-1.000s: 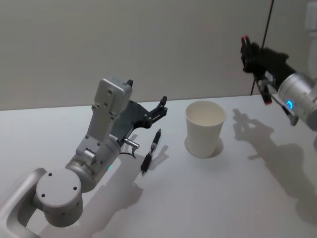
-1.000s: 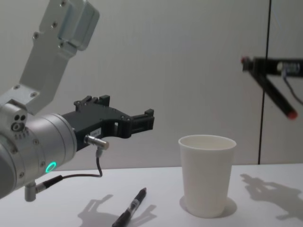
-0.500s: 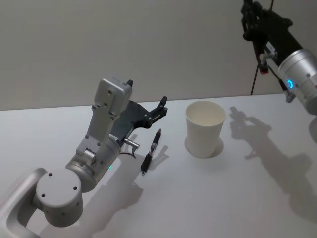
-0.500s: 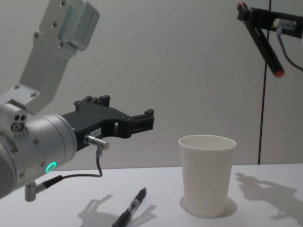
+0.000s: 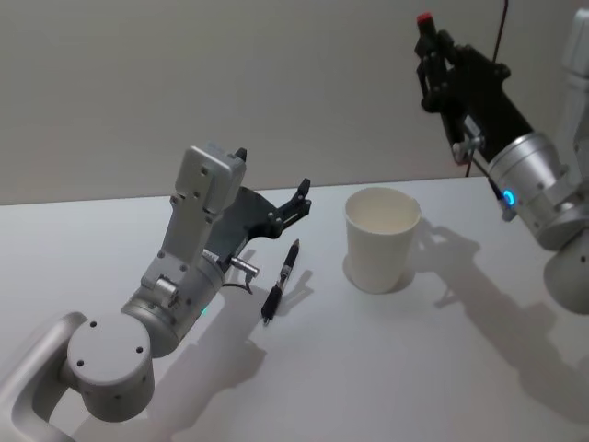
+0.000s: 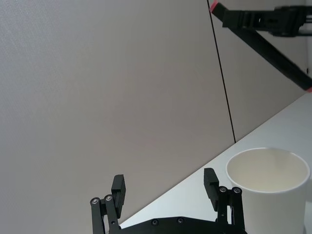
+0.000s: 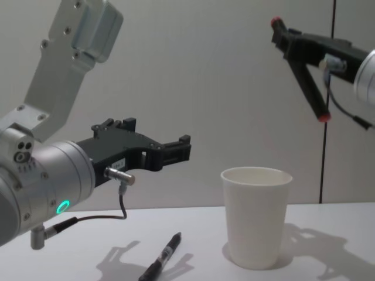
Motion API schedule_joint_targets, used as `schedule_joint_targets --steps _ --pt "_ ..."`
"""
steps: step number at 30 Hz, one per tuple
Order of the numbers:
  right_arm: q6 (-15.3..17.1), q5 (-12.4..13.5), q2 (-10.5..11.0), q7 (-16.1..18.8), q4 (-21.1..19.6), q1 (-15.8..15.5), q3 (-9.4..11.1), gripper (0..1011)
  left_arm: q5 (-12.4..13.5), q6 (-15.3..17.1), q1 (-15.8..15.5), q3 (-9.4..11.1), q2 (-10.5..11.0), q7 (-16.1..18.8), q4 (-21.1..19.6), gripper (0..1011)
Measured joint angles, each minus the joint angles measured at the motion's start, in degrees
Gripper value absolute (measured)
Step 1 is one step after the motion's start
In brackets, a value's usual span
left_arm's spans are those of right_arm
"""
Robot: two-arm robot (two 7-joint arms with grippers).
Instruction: Place the pen into the pen holder.
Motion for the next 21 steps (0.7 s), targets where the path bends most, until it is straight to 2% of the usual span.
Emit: schedule_joint_targets --steps 2,10,21 --pt "-1.71 -0.62 -0.20 0.49 1.04 -0.39 -0.43 192 0.00 0.00 0.00 0.00 0.00 0.00 0.00 1001" --pt "-5.18 -1.50 -1.12 1.30 3.38 -0.63 -1.44 192 0.00 0.00 0.00 0.00 0.00 0.00 0.00 1001" --pt "-7.71 -2.57 -3.08 1.42 7.23 0.22 -2.98 192 0.00 0.00 0.00 0.00 0.00 0.00 0.00 1001"
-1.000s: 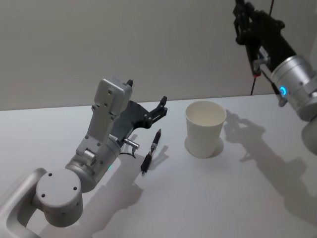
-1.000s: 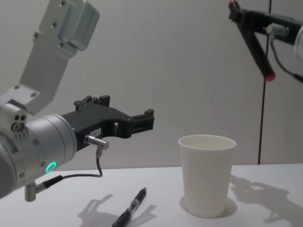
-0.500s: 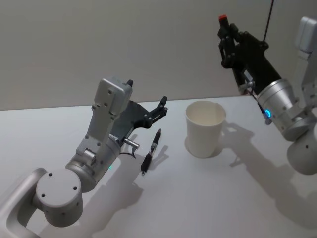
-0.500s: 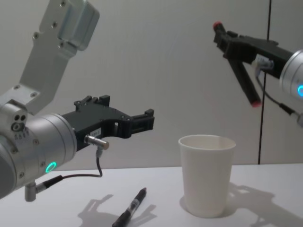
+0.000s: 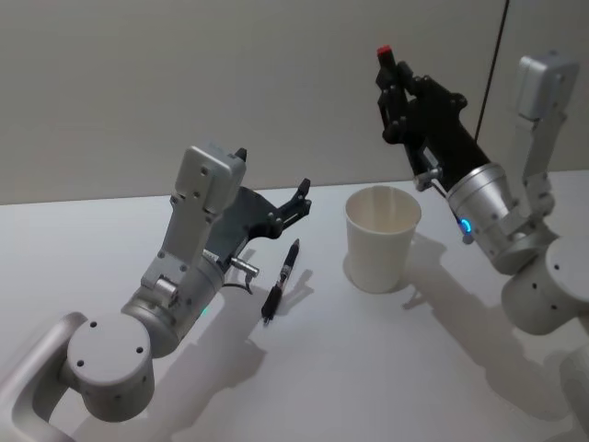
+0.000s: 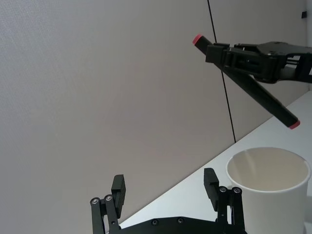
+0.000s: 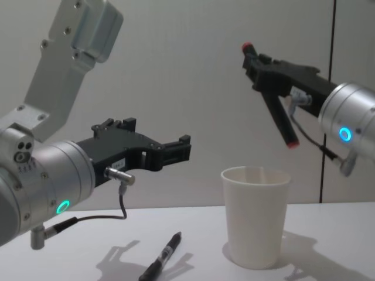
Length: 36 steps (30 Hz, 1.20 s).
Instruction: Place the pen into the pen holder.
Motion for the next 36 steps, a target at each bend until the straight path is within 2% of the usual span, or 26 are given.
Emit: schedule_joint_targets --steps 19,36 --pt "-0.29 -0.76 -2.13 -0.65 5.63 0.95 -1.66 192 0.00 0.00 0.00 0.00 0.00 0.00 0.00 1001" --pt "0.24 -1.70 -3.09 -0.26 8.39 1.50 -2.46 192 0.00 0.00 0.00 0.00 0.00 0.00 0.00 1001"
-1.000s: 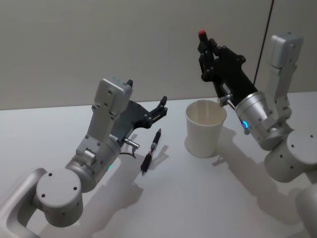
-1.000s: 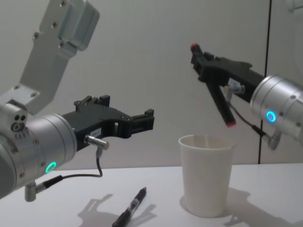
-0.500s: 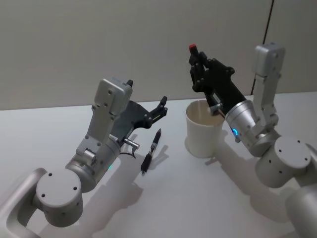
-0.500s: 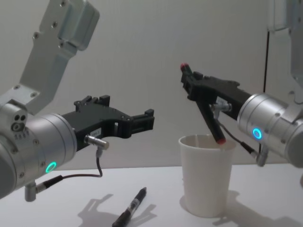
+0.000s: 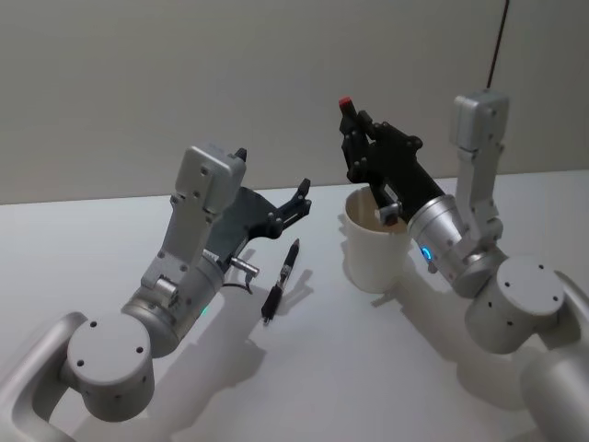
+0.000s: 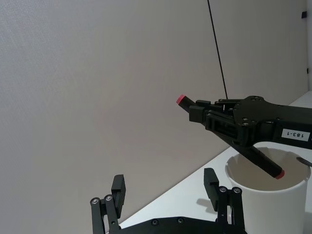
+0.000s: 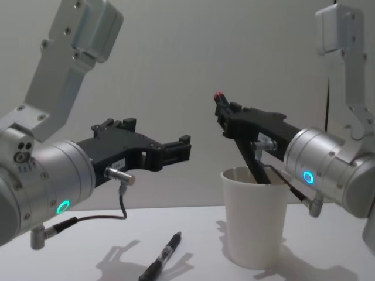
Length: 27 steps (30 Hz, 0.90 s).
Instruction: Place the pen into the pen holder.
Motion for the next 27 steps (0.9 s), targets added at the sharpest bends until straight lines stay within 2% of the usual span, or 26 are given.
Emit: schedule_joint_targets --steps 5,7,11,13,15,16,18,19,22,23,27 --pt "0.12 -0.21 -0.14 0.08 0.40 0.08 -0.13 191 0.00 0.00 0.00 0.00 0.00 0.00 0.00 1001" --pt "0.15 -0.26 -0.17 0.09 0.49 0.11 -0.16 231 0.00 0.00 0.00 0.00 0.00 0.00 0.00 1001" --pt "0.20 -0.35 -0.22 0.11 0.65 0.14 -0.20 341 0.00 0.00 0.00 0.00 0.00 0.00 0.00 1001" --pt "0.22 -0.38 -0.25 0.13 0.74 0.15 -0.23 430 0.00 0.00 0.00 0.00 0.00 0.00 0.00 1001" --pt "0.23 -0.40 -0.27 0.13 0.79 0.16 -0.24 468 0.00 0.00 0.00 0.00 0.00 0.00 0.00 1001" --pt "0.24 -0.42 -0.28 0.14 0.82 0.17 -0.25 528 0.00 0.00 0.00 0.00 0.00 0.00 0.00 1001" --pt "0.25 -0.44 -0.28 0.15 0.85 0.18 -0.26 568 0.00 0.00 0.00 0.00 0.00 0.00 0.00 1001" --pt "0.25 -0.44 -0.29 0.15 0.87 0.18 -0.26 630 0.00 0.00 0.00 0.00 0.00 0.00 0.00 1001" --pt "0.27 -0.47 -0.31 0.17 0.93 0.20 -0.28 685 0.00 0.00 0.00 0.00 0.00 0.00 0.00 1001" --pt "0.27 -0.47 -0.31 0.17 0.94 0.20 -0.29 741 0.00 0.00 0.00 0.00 0.00 0.00 0.00 1001" --pt "0.31 -0.50 -0.33 0.21 0.99 0.21 -0.31 839 0.00 0.00 0.00 0.00 0.00 0.00 0.00 1001"
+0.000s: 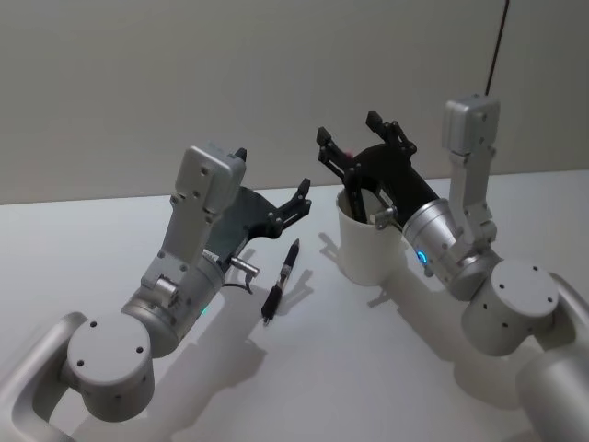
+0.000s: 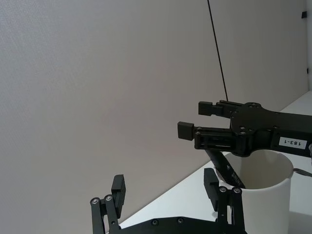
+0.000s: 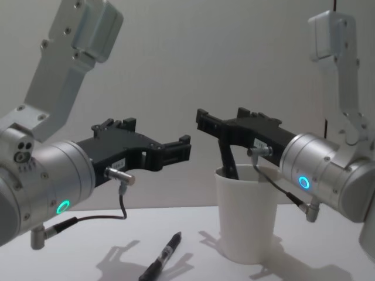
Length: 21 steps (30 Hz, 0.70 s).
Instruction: Place the pen into the pen holder.
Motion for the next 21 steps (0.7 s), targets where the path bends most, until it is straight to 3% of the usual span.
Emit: schedule_joint_targets --steps 6,14,21 --pt "1.20 0.50 0.53 0.54 -1.26 -0.12 0.57 1000 0.00 0.00 0.00 0.00 0.00 0.00 0.00 1001" --pt "6.33 3.87 3.47 2.30 -6.09 -1.45 3.30 1001 0.00 0.00 0.00 0.00 0.00 0.00 0.00 1001" --pt "13.09 8.05 7.17 4.27 -10.26 -3.34 6.45 1002 0.00 0.00 0.00 0.01 0.00 0.00 0.00 1001"
